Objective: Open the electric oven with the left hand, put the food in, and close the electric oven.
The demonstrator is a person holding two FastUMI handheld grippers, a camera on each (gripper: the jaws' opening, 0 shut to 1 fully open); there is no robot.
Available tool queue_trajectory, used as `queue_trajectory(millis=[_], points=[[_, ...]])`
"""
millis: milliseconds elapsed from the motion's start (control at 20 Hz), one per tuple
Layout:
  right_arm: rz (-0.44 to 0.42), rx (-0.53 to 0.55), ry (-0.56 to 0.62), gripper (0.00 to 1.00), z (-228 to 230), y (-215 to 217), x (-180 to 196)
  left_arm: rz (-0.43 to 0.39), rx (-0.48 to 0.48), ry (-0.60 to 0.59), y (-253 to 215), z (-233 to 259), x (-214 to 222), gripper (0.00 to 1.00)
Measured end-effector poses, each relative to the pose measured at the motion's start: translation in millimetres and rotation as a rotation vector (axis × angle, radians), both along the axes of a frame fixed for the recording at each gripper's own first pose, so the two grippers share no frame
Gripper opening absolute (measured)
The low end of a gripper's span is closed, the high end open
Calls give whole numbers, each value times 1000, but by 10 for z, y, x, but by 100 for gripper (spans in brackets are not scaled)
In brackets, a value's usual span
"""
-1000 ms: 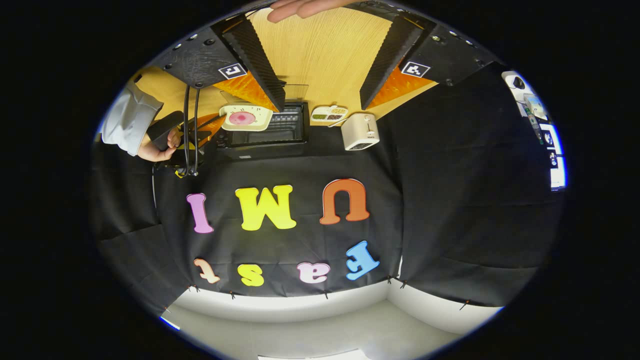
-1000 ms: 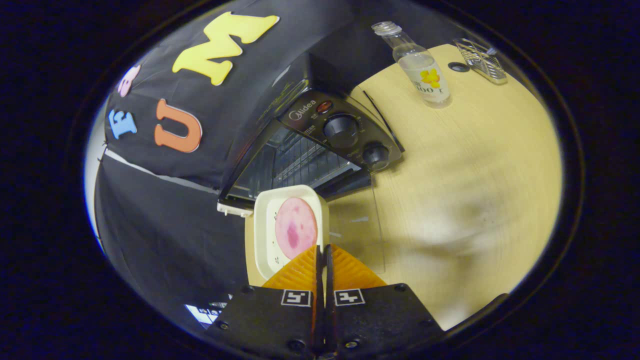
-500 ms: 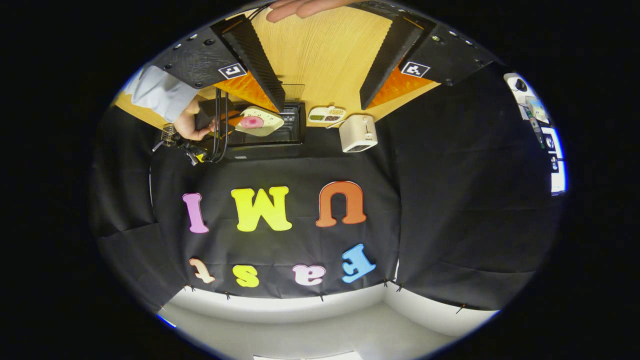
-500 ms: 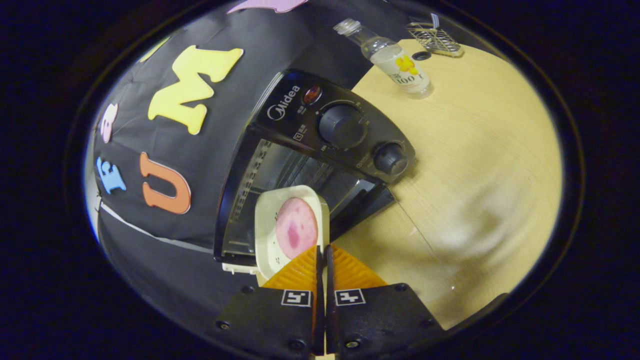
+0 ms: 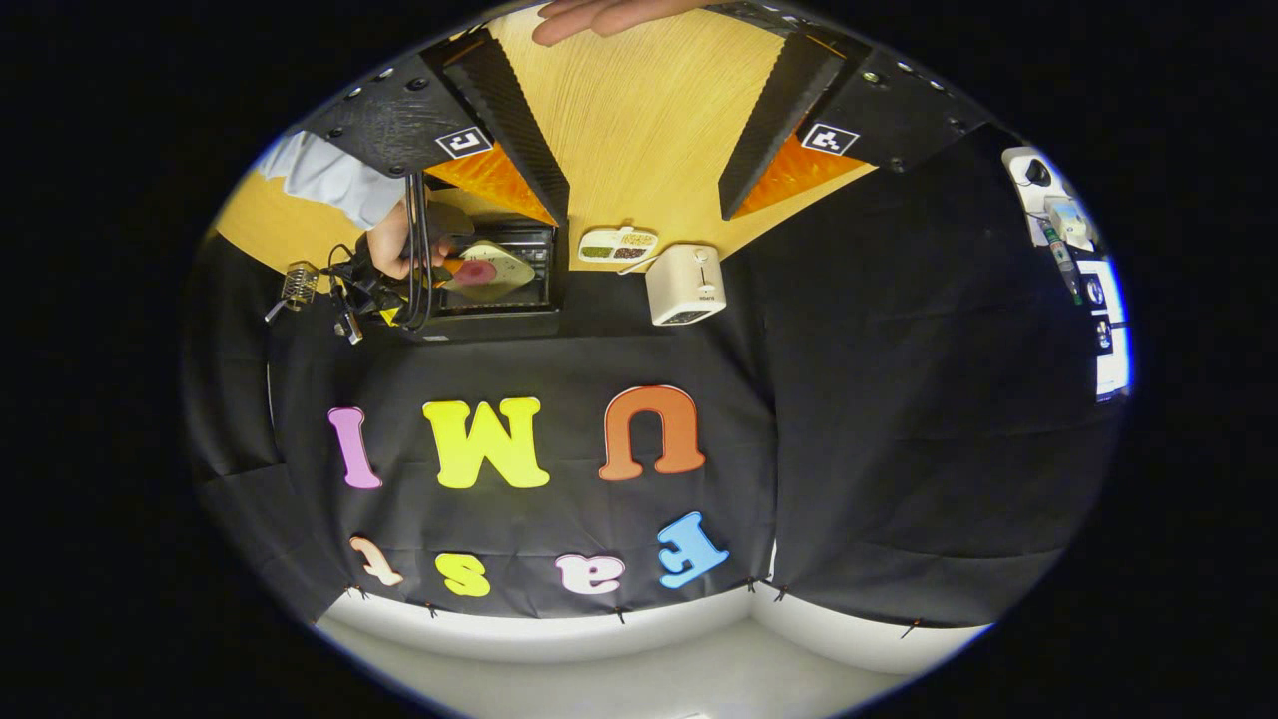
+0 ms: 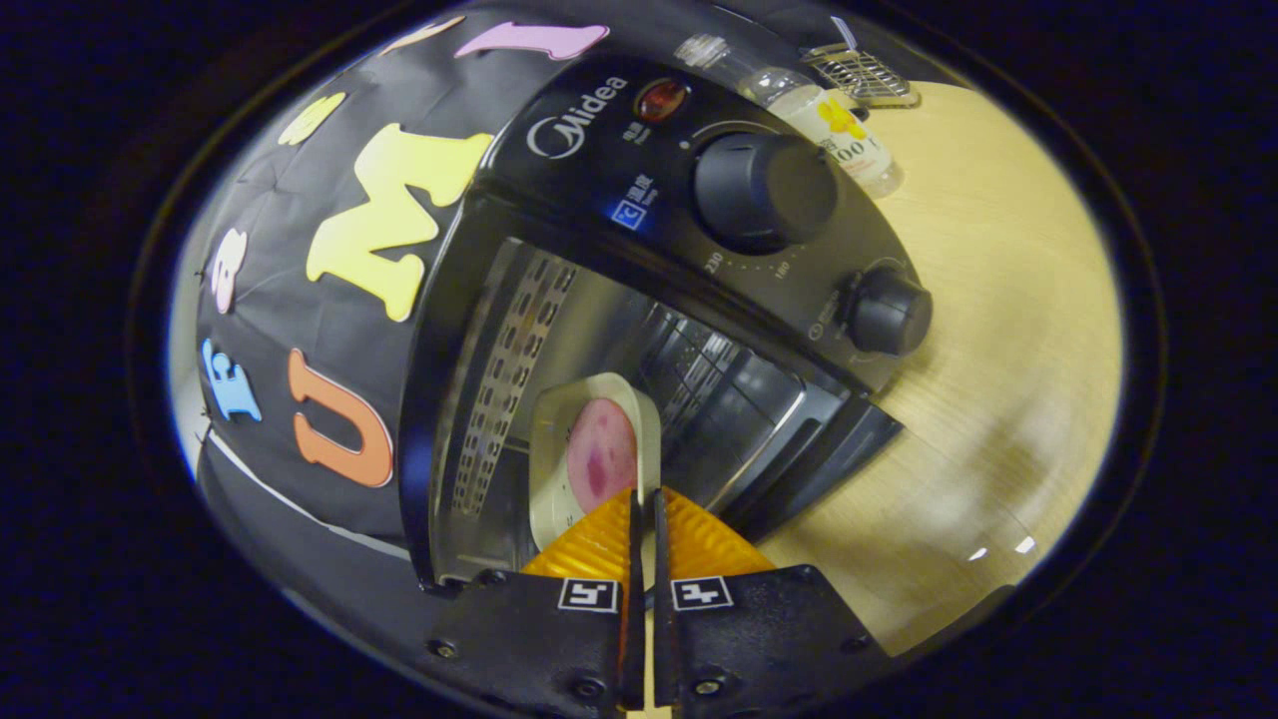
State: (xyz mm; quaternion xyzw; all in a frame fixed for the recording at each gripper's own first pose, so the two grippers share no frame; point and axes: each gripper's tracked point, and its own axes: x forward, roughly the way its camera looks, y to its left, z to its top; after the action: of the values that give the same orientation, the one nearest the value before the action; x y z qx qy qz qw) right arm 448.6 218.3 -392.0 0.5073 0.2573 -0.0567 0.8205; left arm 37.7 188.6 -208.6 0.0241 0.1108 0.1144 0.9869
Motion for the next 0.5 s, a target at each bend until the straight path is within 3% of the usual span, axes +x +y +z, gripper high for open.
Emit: queue_trajectory(millis=[250, 500], points=[[-12, -20, -77, 6, -10, 8, 166, 28, 2, 57, 127, -249, 83, 96], [12, -69, -88, 12, -58, 38, 125, 8, -34, 74, 82, -303, 144, 96]])
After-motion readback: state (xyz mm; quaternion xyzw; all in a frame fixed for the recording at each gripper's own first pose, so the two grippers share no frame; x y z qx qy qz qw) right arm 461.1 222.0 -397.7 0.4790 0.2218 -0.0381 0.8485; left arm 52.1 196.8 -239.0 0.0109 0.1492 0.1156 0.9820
